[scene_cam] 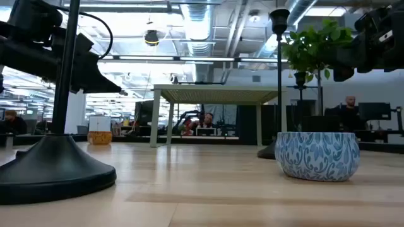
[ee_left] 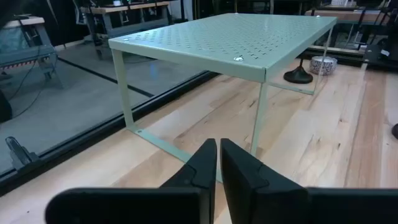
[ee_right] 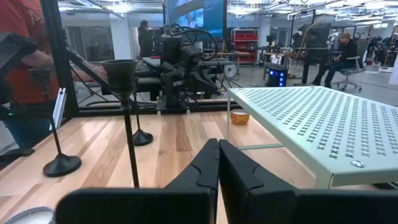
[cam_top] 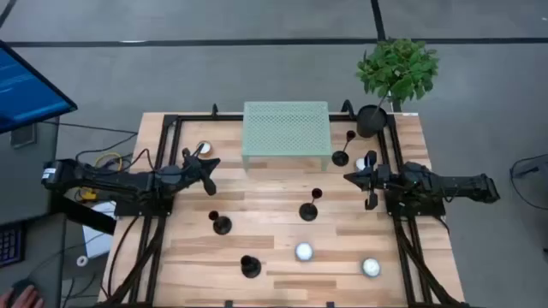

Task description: Pick & Place candle stick holders

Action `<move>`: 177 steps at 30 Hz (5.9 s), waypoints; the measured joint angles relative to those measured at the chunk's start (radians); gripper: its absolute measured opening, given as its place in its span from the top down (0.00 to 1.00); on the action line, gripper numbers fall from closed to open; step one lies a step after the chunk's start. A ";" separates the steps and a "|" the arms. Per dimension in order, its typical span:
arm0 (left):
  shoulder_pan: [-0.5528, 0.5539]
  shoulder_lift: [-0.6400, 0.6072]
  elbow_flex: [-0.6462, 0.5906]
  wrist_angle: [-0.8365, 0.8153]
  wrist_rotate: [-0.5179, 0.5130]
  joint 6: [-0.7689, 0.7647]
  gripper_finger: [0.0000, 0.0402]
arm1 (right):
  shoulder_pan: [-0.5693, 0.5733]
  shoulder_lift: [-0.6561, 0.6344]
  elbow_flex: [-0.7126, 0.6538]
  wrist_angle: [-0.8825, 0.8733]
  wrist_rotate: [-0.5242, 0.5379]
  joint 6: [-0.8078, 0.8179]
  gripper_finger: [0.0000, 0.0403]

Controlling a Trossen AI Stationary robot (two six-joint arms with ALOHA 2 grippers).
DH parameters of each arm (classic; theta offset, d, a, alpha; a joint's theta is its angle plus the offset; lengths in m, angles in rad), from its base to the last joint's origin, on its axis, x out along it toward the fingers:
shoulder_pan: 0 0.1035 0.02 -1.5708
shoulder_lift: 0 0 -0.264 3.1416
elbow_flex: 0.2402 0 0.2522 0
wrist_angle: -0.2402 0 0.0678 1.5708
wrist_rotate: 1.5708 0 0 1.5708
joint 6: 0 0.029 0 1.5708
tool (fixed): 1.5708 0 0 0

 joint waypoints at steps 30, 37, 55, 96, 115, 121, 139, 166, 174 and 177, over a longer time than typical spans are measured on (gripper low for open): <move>0.000 0.000 0.000 0.000 0.000 0.000 0.94 | 0.000 0.000 0.000 0.000 0.000 0.000 1.00; 0.000 0.000 0.000 0.000 0.000 0.000 0.94 | 0.000 0.000 0.000 0.000 0.000 0.000 1.00; 0.000 0.000 0.000 0.000 0.000 0.000 0.94 | 0.000 0.000 0.000 0.000 0.000 0.000 1.00; 0.000 0.000 0.000 0.000 0.000 0.000 0.94 | 0.016 0.000 0.226 -0.142 0.128 -0.030 0.72; 0.000 0.000 0.000 0.000 0.000 0.000 0.94 | 0.158 0.347 0.341 -0.184 0.113 -0.037 0.46; 0.000 0.000 0.000 0.000 0.000 0.000 0.94 | 0.172 0.353 0.400 -0.280 0.100 -0.026 0.47; 0.000 0.000 0.000 0.000 0.000 0.000 0.94 | 0.273 0.776 0.401 -0.063 0.076 0.000 0.43; 0.000 0.000 0.000 0.000 0.000 0.000 0.94 | 0.224 1.125 0.401 0.320 0.077 0.027 0.56; 0.000 0.000 0.000 0.000 0.000 0.000 0.94 | 0.224 1.125 0.401 0.320 0.074 0.027 0.81; 0.000 0.000 0.000 0.000 0.000 0.000 0.94 | 0.224 1.125 0.401 0.320 0.046 0.027 0.92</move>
